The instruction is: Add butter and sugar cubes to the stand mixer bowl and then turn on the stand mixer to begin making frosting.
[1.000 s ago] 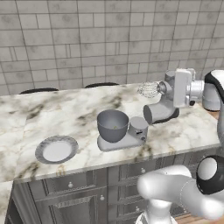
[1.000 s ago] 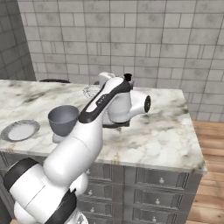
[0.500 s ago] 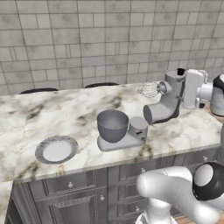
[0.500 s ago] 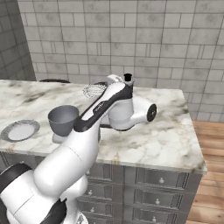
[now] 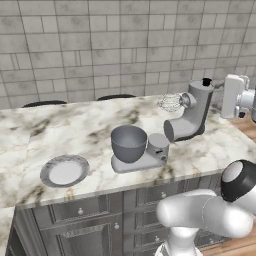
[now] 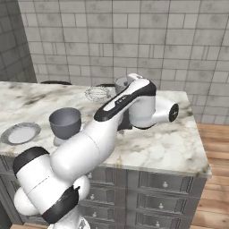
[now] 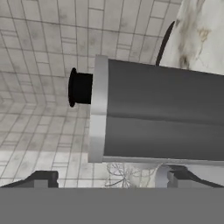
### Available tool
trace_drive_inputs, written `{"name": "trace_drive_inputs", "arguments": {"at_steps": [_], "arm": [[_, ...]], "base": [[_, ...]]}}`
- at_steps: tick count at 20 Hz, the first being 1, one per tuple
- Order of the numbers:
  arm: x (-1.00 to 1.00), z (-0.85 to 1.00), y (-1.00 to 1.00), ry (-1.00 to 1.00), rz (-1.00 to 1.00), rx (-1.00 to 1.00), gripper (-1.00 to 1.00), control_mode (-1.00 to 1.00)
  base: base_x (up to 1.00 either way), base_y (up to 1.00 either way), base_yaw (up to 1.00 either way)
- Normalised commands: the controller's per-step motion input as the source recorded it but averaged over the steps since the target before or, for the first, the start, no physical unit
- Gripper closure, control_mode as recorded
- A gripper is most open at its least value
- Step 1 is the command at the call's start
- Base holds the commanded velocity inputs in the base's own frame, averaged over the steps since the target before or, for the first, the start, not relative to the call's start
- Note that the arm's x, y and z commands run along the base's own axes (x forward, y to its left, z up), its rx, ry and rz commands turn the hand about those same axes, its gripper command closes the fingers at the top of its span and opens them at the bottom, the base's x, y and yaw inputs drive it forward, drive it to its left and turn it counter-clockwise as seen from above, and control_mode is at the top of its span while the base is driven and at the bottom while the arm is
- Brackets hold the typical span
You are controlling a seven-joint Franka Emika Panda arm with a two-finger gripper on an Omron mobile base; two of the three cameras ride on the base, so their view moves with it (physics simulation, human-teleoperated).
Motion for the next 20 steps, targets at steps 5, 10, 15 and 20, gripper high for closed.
{"name": "trace_drive_inputs", "arguments": {"at_steps": [5, 10, 15, 20], "arm": [[0.22, 0.0, -0.55, 0.0, 0.0, 0.0, -1.0, -1.0], [0.37, -0.07, -0.29, 0.0, 0.0, 0.0, -1.0, -1.0], [0.39, -0.33, -0.01, 0.0, 0.01, 0.0, -1.0, -1.0], [0.52, -0.4, 0.01, 0.0, 0.03, 0.0, -1.0, -1.0]], "base": [[0.0, 0.0, 0.0], [0.0, 0.0, 0.0], [0.0, 0.0, 0.0], [0.0, 0.0, 0.0]]}}
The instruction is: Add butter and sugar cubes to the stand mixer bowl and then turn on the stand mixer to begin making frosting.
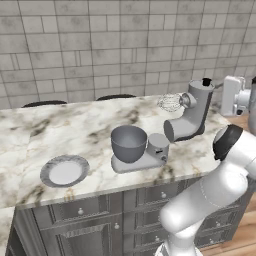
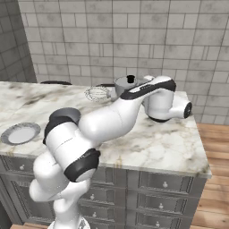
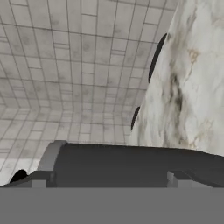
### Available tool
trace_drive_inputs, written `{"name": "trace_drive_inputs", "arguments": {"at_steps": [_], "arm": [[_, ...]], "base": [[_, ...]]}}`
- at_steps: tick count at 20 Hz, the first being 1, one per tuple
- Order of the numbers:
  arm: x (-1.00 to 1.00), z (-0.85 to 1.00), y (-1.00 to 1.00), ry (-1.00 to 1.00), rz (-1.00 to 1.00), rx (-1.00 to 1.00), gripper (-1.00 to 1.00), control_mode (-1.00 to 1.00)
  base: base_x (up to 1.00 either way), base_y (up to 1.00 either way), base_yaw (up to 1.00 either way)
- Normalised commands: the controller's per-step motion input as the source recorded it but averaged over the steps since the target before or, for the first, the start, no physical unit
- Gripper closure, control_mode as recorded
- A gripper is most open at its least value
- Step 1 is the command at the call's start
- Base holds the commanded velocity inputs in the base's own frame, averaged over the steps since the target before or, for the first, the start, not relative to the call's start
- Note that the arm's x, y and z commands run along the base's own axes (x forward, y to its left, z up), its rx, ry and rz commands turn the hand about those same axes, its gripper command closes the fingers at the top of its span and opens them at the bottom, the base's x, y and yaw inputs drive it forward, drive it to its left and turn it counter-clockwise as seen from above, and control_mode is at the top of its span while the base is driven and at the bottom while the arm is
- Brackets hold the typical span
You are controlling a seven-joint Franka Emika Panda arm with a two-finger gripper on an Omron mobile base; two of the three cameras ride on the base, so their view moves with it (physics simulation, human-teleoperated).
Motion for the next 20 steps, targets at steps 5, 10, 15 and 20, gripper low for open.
{"name": "trace_drive_inputs", "arguments": {"at_steps": [5, 10, 15, 20], "arm": [[0.15, -0.16, 0.46, 0.0, 0.05, 0.0, -1.0, -1.0], [0.01, -0.01, 0.95, 0.0, 0.07, 0.0, -1.0, -1.0], [0.04, -0.06, 1.0, 0.0, 0.08, 0.0, -1.0, -1.0], [0.0, -0.13, 1.0, 0.0, 0.08, -0.03, -1.0, -1.0]], "base": [[0.0, 0.0, 0.0], [0.0, 0.0, 0.0], [0.0, 0.0, 0.0], [0.0, 0.0, 0.0]]}}
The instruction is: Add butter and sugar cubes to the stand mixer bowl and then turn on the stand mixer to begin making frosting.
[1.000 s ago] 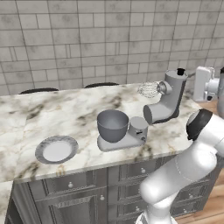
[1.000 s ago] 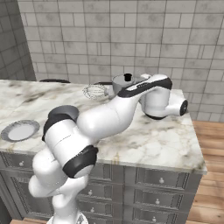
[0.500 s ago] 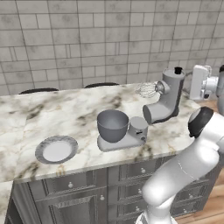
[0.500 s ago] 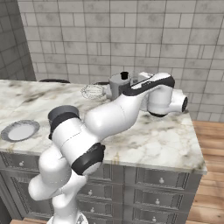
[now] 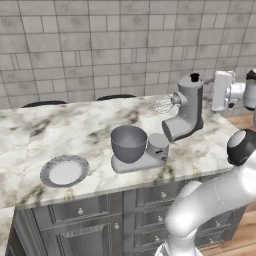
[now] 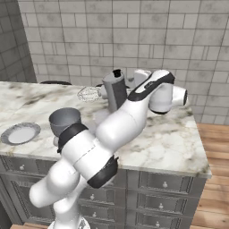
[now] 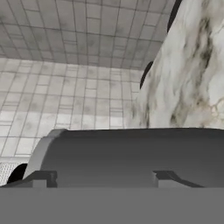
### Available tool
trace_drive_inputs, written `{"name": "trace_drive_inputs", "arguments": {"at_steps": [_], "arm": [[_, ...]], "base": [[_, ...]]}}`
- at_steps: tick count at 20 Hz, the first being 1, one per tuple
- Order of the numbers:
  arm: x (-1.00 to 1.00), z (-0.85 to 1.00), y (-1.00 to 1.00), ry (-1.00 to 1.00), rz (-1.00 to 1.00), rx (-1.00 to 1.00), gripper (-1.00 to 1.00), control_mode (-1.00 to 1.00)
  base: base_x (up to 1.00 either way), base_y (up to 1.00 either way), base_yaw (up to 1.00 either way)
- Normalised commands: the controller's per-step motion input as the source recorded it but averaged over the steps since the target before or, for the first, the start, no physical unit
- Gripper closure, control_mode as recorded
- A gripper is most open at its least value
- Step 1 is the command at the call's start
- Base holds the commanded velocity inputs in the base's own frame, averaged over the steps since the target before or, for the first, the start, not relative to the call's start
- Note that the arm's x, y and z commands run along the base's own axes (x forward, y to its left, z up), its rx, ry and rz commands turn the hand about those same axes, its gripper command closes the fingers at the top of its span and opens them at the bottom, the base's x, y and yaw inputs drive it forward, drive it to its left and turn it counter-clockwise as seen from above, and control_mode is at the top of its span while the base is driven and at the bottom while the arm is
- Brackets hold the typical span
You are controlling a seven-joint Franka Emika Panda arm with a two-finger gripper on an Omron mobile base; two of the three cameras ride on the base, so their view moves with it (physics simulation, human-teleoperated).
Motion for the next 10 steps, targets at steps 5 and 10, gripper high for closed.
{"name": "trace_drive_inputs", "arguments": {"at_steps": [5, 10], "arm": [[-0.01, -0.2, 1.0, 0.0, 0.08, -0.09, -1.0, -1.0], [-0.1, -0.18, 1.0, 0.0, 0.07, -0.14, -1.0, -1.0]], "base": [[0.0, 0.0, 0.0], [0.0, 0.0, 0.0]]}}
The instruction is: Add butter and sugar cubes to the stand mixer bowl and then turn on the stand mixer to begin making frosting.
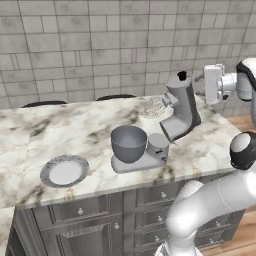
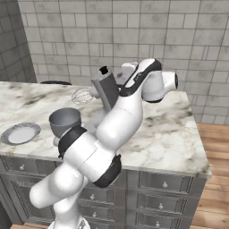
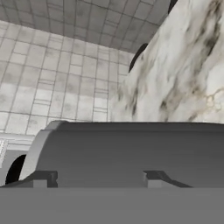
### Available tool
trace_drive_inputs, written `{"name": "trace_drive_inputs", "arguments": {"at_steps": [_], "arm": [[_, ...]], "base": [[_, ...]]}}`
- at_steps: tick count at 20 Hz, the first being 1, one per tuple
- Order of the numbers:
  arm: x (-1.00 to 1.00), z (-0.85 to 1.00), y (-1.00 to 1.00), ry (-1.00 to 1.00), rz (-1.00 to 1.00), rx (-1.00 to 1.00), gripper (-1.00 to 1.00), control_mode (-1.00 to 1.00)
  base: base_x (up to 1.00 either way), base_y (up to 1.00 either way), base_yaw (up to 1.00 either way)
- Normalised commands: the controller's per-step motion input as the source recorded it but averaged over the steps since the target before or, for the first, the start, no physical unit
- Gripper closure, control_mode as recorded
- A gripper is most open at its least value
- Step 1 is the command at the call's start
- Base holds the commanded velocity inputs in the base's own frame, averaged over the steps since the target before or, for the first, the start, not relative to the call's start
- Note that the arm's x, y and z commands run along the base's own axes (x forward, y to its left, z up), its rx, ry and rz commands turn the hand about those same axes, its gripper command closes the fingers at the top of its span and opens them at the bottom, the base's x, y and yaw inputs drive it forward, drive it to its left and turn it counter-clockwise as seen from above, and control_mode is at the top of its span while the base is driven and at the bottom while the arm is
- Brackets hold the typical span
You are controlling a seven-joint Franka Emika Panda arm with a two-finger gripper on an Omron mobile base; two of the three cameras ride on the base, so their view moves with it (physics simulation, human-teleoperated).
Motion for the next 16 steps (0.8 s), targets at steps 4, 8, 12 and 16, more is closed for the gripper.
{"name": "trace_drive_inputs", "arguments": {"at_steps": [4, 8, 12, 16], "arm": [[-0.16, -0.22, 1.0, 0.0, 0.07, -0.17, -1.0, -1.0], [-0.12, -0.26, 1.0, 0.0, 0.07, -0.18, -1.0, -1.0], [-0.16, -0.31, 1.0, 0.0, 0.07, -0.19, -1.0, -1.0], [-0.11, -0.43, 1.0, 0.01, 0.07, -0.2, -1.0, -1.0]], "base": [[0.0, 0.0, 0.0], [0.0, 0.0, 0.0], [0.0, 0.0, 0.0], [0.0, 0.0, 0.0]]}}
